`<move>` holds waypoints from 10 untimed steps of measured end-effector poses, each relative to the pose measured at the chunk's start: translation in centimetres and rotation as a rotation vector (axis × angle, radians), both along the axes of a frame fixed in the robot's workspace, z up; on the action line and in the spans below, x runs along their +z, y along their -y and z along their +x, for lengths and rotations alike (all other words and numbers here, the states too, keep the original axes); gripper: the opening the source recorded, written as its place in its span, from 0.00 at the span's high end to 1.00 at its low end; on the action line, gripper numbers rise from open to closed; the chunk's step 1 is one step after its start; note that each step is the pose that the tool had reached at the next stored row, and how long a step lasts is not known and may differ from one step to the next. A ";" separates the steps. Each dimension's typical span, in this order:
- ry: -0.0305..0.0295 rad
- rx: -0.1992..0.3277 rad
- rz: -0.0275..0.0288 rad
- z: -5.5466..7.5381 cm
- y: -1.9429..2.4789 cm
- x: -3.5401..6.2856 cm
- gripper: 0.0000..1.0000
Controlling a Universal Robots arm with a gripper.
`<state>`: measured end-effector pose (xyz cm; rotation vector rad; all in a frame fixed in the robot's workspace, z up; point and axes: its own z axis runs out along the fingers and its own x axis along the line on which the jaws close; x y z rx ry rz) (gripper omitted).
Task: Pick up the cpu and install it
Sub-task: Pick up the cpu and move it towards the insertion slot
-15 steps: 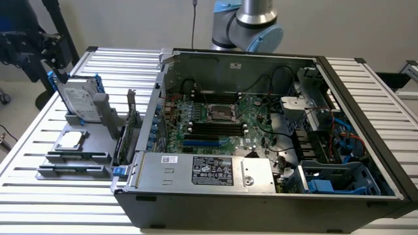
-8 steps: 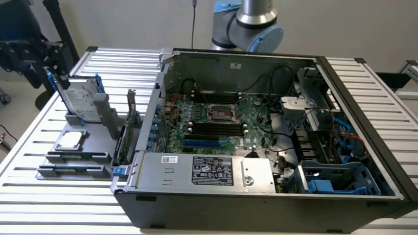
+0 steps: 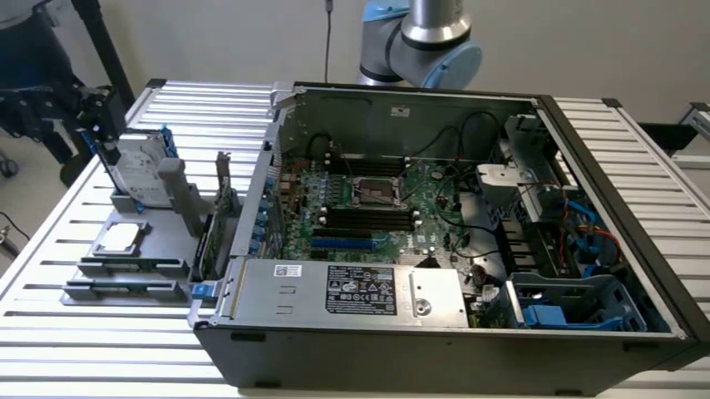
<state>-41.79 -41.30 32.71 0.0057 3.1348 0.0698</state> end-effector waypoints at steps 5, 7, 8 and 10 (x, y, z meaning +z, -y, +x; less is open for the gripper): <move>-0.0107 0.013 0.0026 0.0 0.83 -0.93 0.35; -0.0159 0.018 0.0039 0.0 1.16 -1.29 0.33; -0.0183 0.020 0.0046 0.0 1.32 -1.47 0.33; -0.0221 0.026 0.0060 -0.1 1.61 -1.84 0.27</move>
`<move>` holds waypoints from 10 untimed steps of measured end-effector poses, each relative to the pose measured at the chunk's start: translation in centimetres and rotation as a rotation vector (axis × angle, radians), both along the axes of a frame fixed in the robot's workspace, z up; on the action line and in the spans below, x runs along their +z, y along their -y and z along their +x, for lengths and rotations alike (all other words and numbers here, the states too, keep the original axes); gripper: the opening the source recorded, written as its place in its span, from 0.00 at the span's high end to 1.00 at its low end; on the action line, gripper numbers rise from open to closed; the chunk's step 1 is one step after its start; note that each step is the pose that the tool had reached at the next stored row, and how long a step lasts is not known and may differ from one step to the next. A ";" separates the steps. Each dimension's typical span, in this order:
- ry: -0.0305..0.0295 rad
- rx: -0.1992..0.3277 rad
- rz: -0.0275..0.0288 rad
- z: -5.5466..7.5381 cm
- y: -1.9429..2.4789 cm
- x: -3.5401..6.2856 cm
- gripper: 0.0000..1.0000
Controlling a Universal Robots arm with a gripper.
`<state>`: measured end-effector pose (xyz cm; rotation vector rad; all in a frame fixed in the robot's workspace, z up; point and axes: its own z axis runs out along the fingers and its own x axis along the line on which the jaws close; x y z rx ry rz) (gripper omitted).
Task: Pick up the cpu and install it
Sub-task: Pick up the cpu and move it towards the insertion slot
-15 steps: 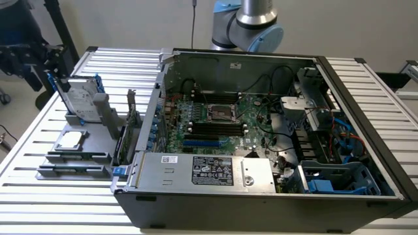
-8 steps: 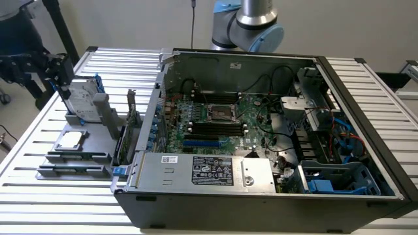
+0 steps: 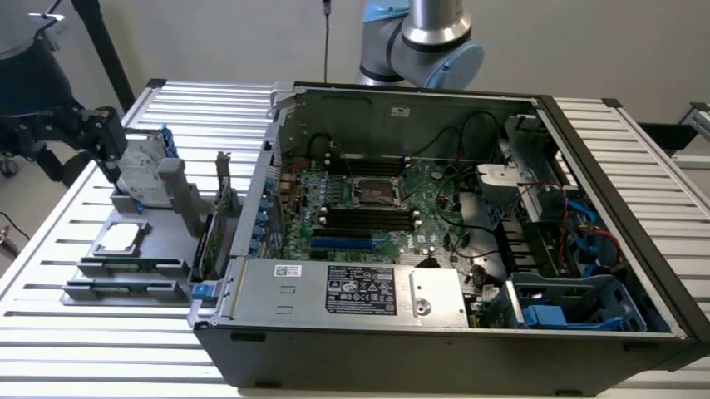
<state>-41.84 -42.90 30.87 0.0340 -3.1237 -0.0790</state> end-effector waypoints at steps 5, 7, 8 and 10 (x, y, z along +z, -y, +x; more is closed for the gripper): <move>-0.0036 0.014 0.0018 -0.3 0.39 -0.91 0.27; -0.0037 0.019 0.0019 -0.7 0.41 -1.26 0.27; -0.0036 0.021 0.0020 -1.1 0.41 -1.45 0.27; -0.0037 0.027 0.0019 -1.6 0.41 -1.82 0.27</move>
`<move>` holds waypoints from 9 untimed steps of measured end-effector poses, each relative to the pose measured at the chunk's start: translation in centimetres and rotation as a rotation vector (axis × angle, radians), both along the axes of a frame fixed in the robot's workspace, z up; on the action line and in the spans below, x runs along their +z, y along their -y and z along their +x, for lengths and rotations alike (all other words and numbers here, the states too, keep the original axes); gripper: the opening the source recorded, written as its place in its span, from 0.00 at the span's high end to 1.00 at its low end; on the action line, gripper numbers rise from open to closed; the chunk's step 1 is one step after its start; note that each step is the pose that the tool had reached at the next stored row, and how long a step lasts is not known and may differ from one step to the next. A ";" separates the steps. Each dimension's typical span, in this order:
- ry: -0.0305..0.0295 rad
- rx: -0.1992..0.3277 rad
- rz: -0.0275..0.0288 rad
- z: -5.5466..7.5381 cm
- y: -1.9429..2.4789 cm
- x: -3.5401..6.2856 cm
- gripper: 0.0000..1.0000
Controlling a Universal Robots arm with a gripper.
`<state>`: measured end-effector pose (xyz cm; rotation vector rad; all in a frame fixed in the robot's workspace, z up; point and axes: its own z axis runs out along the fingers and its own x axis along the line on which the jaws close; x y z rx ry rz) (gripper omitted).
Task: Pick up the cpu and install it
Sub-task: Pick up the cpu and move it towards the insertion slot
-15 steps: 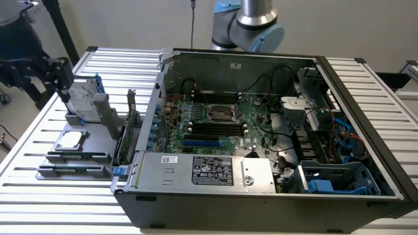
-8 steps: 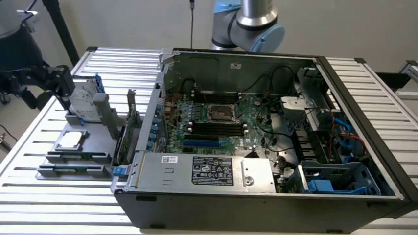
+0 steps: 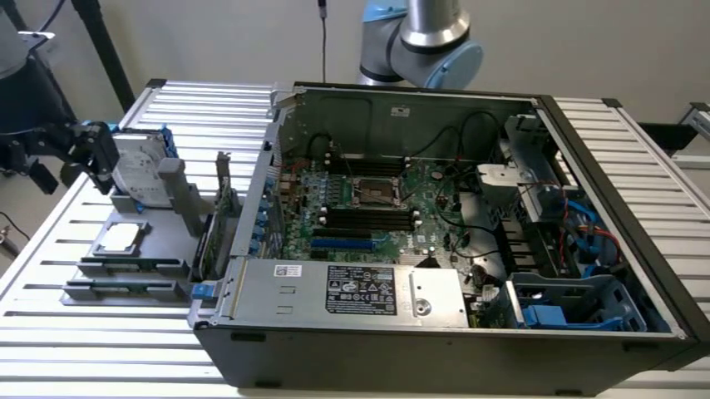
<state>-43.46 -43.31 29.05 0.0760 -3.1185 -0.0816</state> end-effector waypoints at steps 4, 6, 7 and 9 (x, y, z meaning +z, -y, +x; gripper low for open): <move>0.0018 0.016 0.0001 -0.7 -0.03 -0.72 0.27; 0.0035 0.022 0.0000 -0.8 -0.09 -1.09 0.27; 0.0046 0.023 0.0001 -0.8 -0.13 -1.27 0.27; 0.0060 0.025 0.0000 -0.8 -0.24 -1.63 0.27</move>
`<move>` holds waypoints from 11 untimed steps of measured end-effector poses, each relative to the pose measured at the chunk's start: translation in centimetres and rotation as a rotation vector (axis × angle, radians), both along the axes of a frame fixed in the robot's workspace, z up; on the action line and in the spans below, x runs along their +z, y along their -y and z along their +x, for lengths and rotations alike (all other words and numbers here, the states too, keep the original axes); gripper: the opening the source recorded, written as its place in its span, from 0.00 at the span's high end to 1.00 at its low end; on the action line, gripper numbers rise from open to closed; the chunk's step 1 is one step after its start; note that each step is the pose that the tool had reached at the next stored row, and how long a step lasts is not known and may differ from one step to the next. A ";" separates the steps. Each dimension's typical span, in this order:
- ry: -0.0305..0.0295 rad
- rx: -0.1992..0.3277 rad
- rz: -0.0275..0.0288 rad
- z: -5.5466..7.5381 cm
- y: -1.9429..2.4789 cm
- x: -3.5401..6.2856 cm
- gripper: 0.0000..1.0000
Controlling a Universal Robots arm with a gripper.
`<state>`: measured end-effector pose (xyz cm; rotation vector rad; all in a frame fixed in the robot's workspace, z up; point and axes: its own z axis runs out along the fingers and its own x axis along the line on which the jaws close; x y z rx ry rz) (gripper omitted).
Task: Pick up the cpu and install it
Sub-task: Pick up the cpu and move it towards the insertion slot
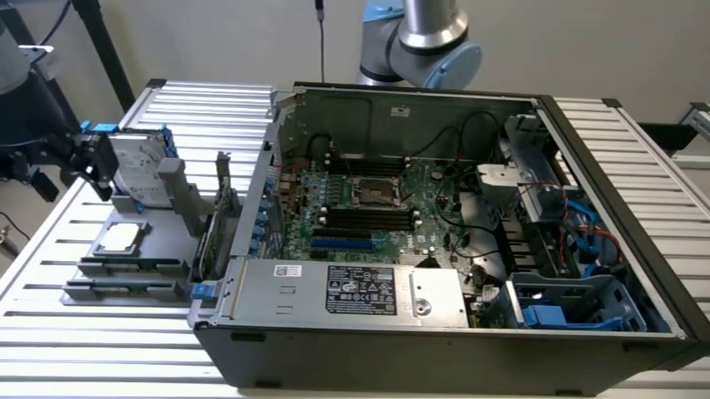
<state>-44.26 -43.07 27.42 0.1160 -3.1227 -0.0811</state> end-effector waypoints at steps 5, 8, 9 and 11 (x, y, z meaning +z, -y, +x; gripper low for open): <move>0.0004 0.000 0.0000 0.0 -0.33 -0.91 0.27; 0.0003 0.001 0.0000 0.0 -0.41 -1.46 0.27; 0.0003 0.001 0.0000 0.0 -0.42 -1.64 0.27; 0.0003 0.001 0.0000 0.0 -0.43 -2.00 0.27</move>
